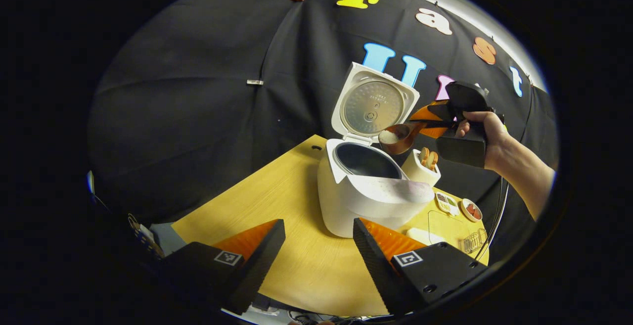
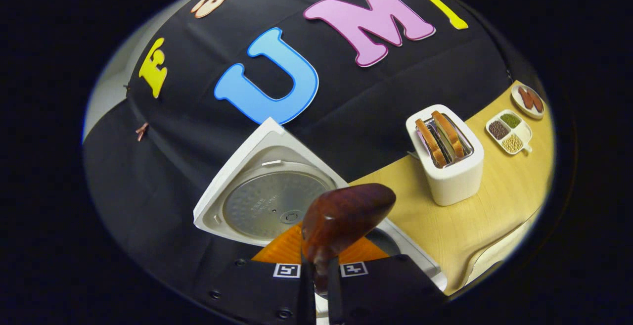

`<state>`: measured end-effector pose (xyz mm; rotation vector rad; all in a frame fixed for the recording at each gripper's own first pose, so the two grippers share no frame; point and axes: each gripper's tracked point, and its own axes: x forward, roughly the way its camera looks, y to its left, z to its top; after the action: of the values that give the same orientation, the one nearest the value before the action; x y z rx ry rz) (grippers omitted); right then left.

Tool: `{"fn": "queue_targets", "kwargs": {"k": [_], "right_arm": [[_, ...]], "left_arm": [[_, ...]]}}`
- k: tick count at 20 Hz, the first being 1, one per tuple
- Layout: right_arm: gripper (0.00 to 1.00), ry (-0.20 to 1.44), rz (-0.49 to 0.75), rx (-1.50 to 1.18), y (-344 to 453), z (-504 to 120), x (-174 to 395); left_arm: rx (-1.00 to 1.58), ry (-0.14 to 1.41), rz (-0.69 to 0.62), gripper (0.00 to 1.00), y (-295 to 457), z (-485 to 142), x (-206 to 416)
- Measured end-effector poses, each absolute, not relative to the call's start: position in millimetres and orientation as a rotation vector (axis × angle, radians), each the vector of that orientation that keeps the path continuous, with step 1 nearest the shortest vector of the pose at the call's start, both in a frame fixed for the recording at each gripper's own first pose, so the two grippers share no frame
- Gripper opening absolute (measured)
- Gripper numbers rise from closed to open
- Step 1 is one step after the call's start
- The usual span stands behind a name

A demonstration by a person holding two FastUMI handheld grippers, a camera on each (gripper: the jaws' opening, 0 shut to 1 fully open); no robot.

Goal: Close the left gripper, press the button to open the rice cooker; take a wooden spoon from the chopstick holder with the right hand, scoop a spoonful of rice and pour it into the rice cooker, then put the wooden spoon back into the chopstick holder.

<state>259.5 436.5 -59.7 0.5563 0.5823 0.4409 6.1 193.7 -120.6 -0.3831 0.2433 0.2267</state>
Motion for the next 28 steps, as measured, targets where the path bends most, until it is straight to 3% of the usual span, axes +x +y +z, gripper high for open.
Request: {"fn": "queue_targets", "kwargs": {"k": [16, 25, 26, 28], "right_arm": [[0.14, 0.404, 0.464, 0.268, 448, -53, 283], [0.14, 0.259, 0.565, 0.031, 469, -49, 283], [0.1, 0.242, 0.574, 0.014, 472, -47, 283], [0.14, 0.21, 0.602, -0.053, 478, -46, 282]], "left_arm": [[-0.393, 0.229, 0.235, 0.95, 208, -118, -14], [-0.367, 0.241, 0.241, 0.95, 213, -126, -16], [-0.364, 0.24, 0.242, 0.96, 213, -125, -16], [-0.37, 0.242, 0.241, 0.96, 214, -127, -16]]}}
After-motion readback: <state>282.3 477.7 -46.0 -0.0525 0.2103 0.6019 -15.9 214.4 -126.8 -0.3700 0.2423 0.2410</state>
